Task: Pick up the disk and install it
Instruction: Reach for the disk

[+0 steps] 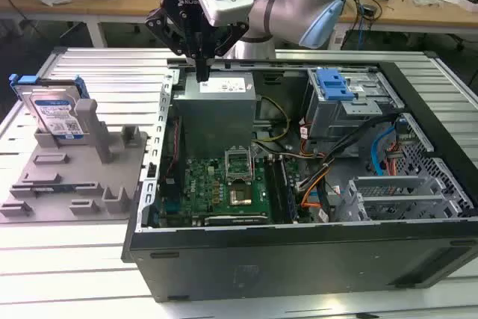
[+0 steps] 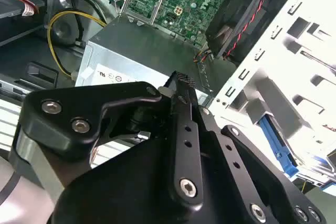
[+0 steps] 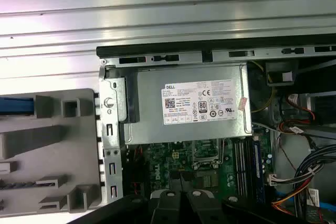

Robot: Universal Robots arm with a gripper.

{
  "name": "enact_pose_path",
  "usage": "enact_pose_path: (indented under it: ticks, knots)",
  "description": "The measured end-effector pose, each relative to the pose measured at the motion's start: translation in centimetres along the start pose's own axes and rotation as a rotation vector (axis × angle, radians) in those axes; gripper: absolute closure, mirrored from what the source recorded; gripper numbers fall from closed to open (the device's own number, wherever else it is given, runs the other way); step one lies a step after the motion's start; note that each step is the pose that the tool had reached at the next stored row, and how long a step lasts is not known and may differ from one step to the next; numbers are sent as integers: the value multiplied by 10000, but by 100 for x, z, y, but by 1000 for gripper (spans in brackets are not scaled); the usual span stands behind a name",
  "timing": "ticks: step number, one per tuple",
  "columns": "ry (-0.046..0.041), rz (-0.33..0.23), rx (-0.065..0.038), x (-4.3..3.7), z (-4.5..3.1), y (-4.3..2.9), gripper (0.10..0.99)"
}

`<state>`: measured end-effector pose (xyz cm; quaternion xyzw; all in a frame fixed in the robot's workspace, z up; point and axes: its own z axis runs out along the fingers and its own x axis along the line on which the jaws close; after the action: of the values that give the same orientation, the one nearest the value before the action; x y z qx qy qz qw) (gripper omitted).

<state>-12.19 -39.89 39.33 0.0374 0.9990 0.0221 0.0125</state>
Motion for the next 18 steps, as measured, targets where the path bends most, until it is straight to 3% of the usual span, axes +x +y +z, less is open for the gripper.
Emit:
enact_pose_path:
  ticks: [13, 15, 18]
  knots:
    - [1, 0, 1, 0, 0, 0, 980]
    - [37, 2, 2, 3, 6, 4, 980]
    - [86, 14, 8, 52, 12, 69, 980]
